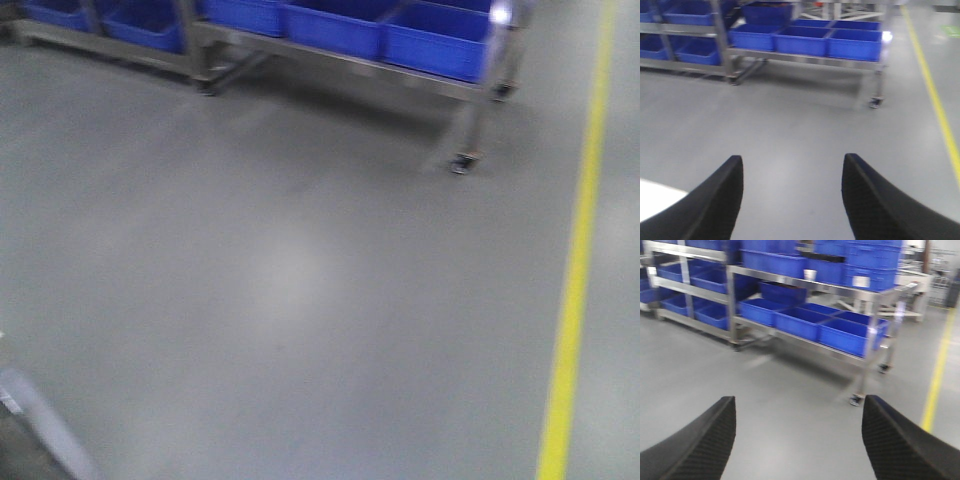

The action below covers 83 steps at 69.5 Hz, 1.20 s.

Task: Move and align brake pads A on conveyor
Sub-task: 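Turn and drive up to the steel table with two brake pads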

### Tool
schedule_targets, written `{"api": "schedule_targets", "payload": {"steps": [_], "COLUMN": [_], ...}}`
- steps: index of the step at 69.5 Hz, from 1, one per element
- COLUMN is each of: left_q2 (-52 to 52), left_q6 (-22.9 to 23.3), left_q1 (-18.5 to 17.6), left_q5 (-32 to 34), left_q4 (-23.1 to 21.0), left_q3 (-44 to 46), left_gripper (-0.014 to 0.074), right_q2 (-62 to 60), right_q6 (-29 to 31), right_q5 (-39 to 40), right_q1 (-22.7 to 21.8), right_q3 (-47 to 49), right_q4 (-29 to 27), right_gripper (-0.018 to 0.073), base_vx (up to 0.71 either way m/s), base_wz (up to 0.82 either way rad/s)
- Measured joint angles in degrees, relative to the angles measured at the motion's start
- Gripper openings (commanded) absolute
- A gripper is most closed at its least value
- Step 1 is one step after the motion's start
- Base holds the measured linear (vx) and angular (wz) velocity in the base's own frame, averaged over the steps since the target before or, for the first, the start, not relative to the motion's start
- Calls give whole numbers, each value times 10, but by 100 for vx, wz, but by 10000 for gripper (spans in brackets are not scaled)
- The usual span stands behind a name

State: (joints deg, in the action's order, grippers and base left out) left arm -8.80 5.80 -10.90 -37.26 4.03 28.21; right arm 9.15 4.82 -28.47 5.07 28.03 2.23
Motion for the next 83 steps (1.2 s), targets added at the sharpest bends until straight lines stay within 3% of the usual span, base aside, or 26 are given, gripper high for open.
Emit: {"api": "schedule_targets", "payload": {"steps": [83], "left_q2": [0], "left_q6": [0], "left_q1": [0], "left_q5": [0], "left_q4": [0], "left_q3": [0], "left_gripper": [408], "right_q2": [0], "right_q6": [0], "right_q5": [0], "right_q1": [0], "right_q3": [0], "right_q4": [0], "right_gripper": [508], "base_vx": [15], "base_wz": [84]}}
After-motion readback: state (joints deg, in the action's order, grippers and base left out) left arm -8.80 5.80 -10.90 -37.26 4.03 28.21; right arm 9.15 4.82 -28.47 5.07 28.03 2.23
